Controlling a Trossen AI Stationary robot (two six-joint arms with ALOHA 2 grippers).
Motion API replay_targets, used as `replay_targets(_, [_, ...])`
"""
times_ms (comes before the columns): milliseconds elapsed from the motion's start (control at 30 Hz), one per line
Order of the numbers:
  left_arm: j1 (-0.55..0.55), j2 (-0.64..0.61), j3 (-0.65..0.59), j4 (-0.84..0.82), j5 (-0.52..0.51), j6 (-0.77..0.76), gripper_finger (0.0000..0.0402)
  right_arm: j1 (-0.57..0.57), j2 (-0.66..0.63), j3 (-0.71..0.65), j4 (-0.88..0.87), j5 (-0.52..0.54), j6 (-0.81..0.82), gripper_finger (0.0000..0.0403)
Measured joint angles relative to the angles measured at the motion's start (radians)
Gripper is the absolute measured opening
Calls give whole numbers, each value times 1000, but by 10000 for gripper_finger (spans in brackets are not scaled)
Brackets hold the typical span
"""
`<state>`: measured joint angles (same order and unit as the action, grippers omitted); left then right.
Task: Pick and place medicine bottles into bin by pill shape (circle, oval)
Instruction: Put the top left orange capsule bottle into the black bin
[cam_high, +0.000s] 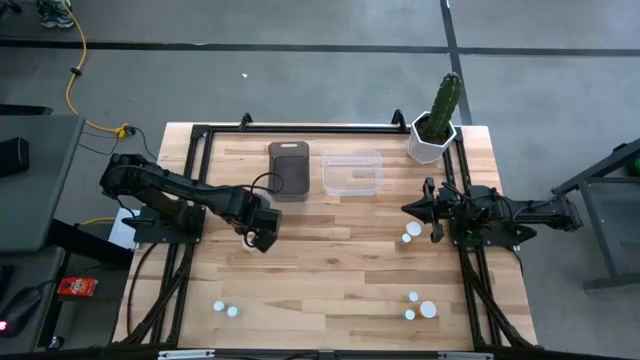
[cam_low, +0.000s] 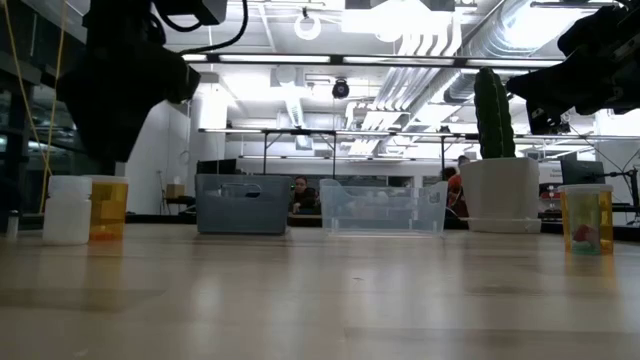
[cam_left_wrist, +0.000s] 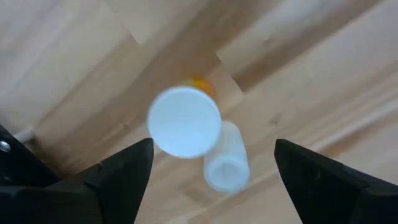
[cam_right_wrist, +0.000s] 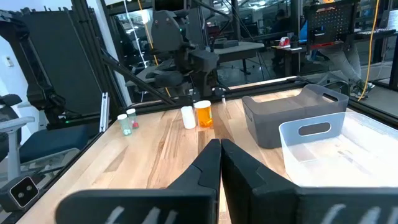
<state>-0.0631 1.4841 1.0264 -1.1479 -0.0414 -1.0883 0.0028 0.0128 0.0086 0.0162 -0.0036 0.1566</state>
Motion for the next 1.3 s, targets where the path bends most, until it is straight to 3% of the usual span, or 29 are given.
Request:
replay_targets(333, [5, -1, -6, -11, -83, -110, 323, 0, 0, 0, 0, 0, 0, 5])
replay_targets(567, [40, -1, -93, 11, -39, -120, 319, 0, 0, 0, 0, 0, 0, 5])
replay_targets(1033, [77, -1, -98, 94, -47, -113, 317, 0, 0, 0, 0, 0, 0, 5])
replay_targets(1300, [56, 0, -98, 76, -41, -116, 282, 0, 0, 0, 0, 0, 0, 5])
